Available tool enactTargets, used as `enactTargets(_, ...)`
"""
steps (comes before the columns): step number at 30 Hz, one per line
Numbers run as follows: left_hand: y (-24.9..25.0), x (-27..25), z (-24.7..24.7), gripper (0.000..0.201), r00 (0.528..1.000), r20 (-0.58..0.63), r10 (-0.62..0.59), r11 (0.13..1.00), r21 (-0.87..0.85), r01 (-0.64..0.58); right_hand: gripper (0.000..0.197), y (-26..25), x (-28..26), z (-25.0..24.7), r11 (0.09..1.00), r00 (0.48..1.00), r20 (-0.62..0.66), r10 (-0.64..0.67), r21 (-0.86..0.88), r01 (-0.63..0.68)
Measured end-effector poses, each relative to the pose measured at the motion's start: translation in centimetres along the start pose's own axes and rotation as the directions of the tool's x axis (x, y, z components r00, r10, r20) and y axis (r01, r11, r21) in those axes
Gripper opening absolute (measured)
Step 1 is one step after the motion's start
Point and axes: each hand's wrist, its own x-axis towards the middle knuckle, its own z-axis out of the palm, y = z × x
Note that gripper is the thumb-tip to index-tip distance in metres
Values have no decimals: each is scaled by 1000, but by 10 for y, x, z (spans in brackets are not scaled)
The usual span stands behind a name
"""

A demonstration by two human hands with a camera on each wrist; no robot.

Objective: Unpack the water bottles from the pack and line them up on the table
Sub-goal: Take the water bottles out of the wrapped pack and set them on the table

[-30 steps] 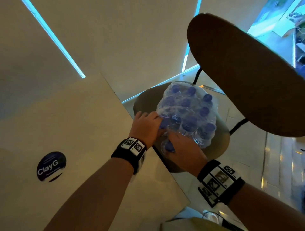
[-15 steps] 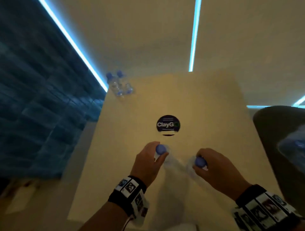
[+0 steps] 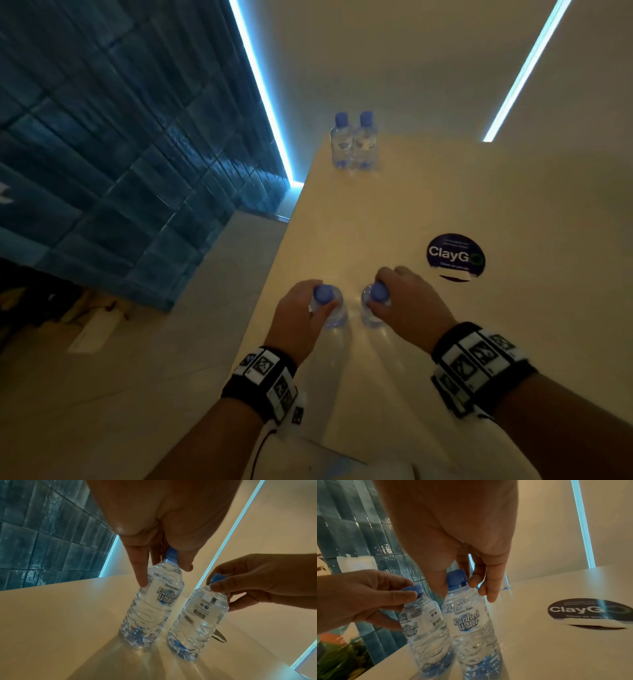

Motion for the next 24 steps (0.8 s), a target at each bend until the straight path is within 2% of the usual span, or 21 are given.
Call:
enactTargets(5,7,32,-2,26,999,-32,-3,1000,-29,2,28,-11,21,9,1000,999,-39,20,7,-20)
enactTargets(8,14,51,-3,27,1000,16,0,1000,12,0,33,-11,27,8,999,999,-32,30,31,-29)
enactTargets(11,28,62,-12,47,996,88,-16,984,177,0,51,8,14,-2,994,995,31,94,54,-96)
enactTargets(13,46,62,-19,56,996,-5,89,960,265,-85,57,36,-7,-17,985,984,74,165,46,-168)
enactTargets(15,75,57,-18,50,949,-132,286,922,309,-235,54,74,-37,-40,968,960,124,251,-31,-249)
enactTargets(16,94,54,-11,44,917,-145,372,899,304,-316,52,96,-56,-53,952,940,153,304,-90,-294)
enactTargets(18,132,49,18,33,861,-60,506,843,246,-478,51,142,-100,-77,899,880,203,429,-190,-394)
enactTargets(20,168,45,64,25,809,81,583,793,162,-587,51,185,-150,-100,830,808,210,551,-234,-505)
enactTargets(22,203,36,119,20,762,248,598,770,85,-632,48,225,-196,-119,745,733,159,661,-258,-615)
enactTargets(24,239,26,178,17,683,441,582,751,30,-660,40,260,-235,-135,642,666,42,745,-314,-699)
